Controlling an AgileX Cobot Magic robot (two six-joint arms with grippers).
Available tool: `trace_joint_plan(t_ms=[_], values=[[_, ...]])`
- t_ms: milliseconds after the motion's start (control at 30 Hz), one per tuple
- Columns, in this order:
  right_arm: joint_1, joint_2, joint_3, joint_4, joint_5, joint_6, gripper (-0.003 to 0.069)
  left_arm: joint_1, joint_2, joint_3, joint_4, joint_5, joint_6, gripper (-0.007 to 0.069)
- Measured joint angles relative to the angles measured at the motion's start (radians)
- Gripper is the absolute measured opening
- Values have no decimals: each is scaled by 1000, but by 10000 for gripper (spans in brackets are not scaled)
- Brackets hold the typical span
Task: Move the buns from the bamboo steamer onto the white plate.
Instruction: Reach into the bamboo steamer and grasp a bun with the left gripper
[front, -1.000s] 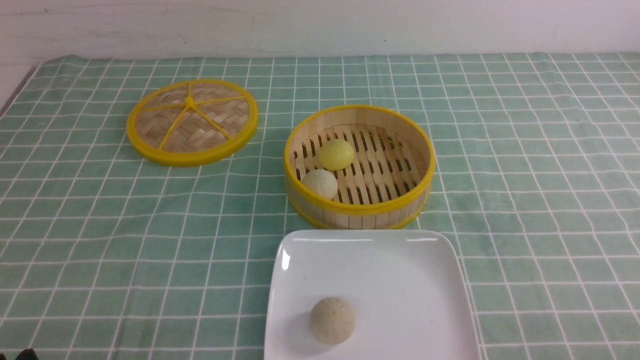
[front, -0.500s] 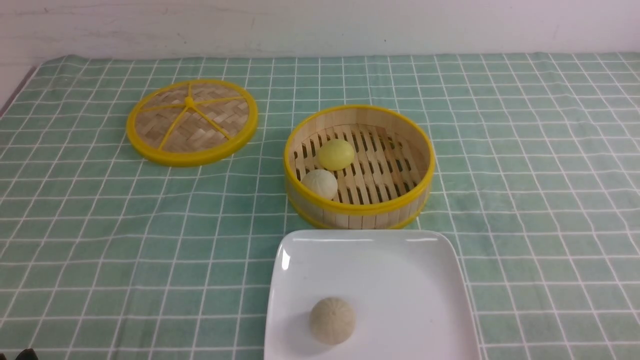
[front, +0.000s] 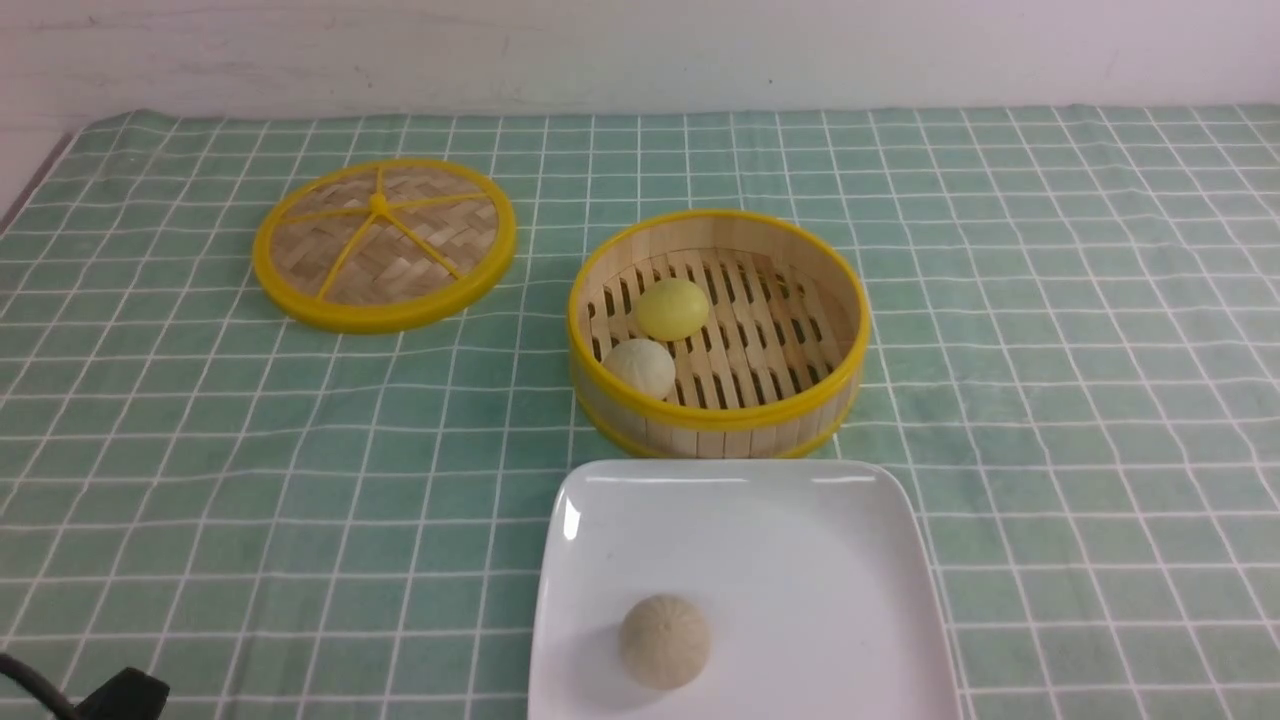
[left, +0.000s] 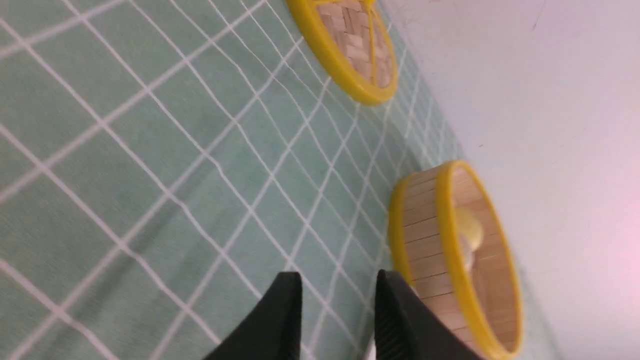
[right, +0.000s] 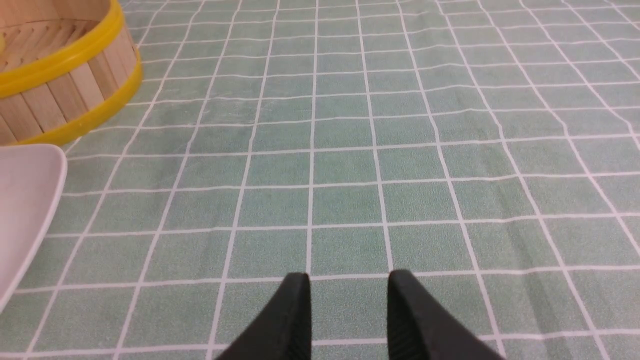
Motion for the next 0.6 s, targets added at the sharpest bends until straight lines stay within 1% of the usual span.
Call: trace_joint_plan(t_ms=[67,167,267,367,500,567,600], values=[[0,0,0,0,0,0,240,0,0,0,-45,-19,-34,240],[0,0,0,0,0,0,240,0,0,0,-79,-57,-47,240],[0,0,0,0,0,0,240,0,0,0,-81,-107,-22,240],[0,0,0,0,0,0,240,0,0,0,-83,-127,3,234],[0,0,0,0,0,0,240,0,0,-75,-69,-73,87,138],[0,0,0,0,0,0,240,0,2,-158,-30,-38,145,60],[0,0,0,0,0,0,240,0,18,-201,-4,-10,173,33]])
